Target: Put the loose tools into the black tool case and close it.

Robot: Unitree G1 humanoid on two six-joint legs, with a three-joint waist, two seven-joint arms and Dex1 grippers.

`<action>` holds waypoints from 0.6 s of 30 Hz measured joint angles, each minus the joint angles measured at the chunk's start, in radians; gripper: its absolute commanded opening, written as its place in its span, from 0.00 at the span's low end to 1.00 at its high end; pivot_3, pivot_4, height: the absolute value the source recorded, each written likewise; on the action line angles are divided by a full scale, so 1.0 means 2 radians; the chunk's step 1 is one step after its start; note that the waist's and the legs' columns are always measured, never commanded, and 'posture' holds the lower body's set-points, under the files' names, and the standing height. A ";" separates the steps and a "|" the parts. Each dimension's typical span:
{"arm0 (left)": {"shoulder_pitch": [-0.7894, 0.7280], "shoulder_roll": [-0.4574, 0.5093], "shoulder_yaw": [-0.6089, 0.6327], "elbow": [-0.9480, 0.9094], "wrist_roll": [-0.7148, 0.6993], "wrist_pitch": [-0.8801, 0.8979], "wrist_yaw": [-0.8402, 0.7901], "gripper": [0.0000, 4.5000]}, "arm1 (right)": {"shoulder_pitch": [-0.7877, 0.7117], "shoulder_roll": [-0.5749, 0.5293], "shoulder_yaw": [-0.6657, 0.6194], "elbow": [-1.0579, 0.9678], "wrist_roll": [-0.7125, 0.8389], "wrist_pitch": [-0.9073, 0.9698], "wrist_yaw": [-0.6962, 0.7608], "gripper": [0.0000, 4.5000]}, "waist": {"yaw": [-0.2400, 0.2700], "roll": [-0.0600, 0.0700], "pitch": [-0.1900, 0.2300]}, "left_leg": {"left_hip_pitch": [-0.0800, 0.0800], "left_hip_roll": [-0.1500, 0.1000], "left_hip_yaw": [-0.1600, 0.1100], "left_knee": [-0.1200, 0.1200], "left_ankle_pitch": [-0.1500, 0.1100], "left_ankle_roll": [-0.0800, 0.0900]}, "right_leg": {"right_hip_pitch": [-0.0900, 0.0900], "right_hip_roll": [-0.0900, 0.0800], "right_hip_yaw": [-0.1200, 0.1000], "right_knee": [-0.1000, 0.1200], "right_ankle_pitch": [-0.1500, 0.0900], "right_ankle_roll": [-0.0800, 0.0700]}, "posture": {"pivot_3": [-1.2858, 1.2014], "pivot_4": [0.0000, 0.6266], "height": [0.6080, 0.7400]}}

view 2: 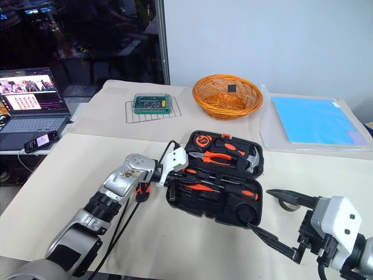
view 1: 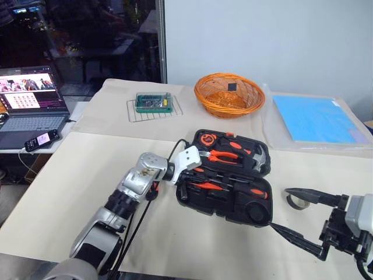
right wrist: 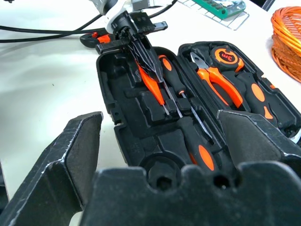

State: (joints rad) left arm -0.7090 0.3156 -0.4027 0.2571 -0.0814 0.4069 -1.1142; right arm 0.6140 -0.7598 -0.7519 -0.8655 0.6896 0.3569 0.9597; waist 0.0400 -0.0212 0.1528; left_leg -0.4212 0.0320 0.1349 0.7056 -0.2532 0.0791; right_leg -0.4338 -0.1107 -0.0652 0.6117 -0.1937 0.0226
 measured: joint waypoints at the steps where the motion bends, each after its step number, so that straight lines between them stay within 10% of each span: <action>1: 0.002 0.000 -0.005 0.003 0.004 -0.008 0.003 0.01 | 0.001 0.000 -0.003 0.000 0.000 0.000 0.000 1.00 | 0.000 0.000 -0.001 | 0.001 0.000 0.000 0.000 0.000 0.000 | 0.001 0.000 0.000 0.000 0.000 0.000 | 0.52 0.24 1.00; 11: 0.040 -0.013 0.044 -0.016 -0.036 0.008 0.032 0.01 | -0.018 -0.003 0.001 0.007 0.002 0.000 0.010 1.00 | -0.005 0.001 -0.002 | 0.004 0.001 0.000 -0.001 -0.002 -0.004 | 0.003 -0.001 0.000 0.000 0.000 0.000 | 0.52 0.24 1.00; 18: 0.098 0.014 0.211 -0.211 -0.100 0.146 0.165 0.49 | -0.091 -0.009 0.077 0.022 0.019 0.000 0.000 1.00 | -0.014 0.000 -0.002 | 0.003 0.001 0.000 -0.003 0.000 0.000 | 0.002 -0.001 0.000 0.000 0.000 0.000 | 0.52 0.24 1.00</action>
State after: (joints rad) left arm -0.5125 0.3444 0.0185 -0.1654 -0.2807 0.6998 -0.7841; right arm 0.4319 -0.7785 -0.5969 -0.8206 0.7267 0.3572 0.9596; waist 0.0120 -0.0204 0.1489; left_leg -0.4153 0.0330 0.1341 0.6990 -0.2531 0.0785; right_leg -0.4303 -0.1132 -0.0644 0.6109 -0.1943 0.0216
